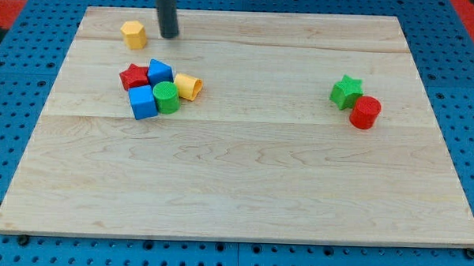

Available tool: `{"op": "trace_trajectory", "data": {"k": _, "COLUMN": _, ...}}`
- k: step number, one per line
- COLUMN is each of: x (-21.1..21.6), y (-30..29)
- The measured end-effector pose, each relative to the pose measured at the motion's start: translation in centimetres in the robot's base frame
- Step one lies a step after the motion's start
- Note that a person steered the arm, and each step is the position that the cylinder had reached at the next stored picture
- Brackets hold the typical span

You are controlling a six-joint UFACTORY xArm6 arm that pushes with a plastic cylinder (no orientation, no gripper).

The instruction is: Push the yellow hexagon towards the group of blocks

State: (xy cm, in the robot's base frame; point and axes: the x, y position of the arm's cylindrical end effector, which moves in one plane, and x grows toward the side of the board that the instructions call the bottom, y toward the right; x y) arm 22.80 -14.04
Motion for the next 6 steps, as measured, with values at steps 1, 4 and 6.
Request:
{"op": "trace_trajectory", "data": {"k": 1, "x": -3.5, "y": -3.1}}
{"op": "trace_trajectory", "data": {"k": 4, "x": 6.6, "y": 2.9}}
{"op": "trace_trajectory", "data": {"k": 6, "x": 2.3, "y": -0.3}}
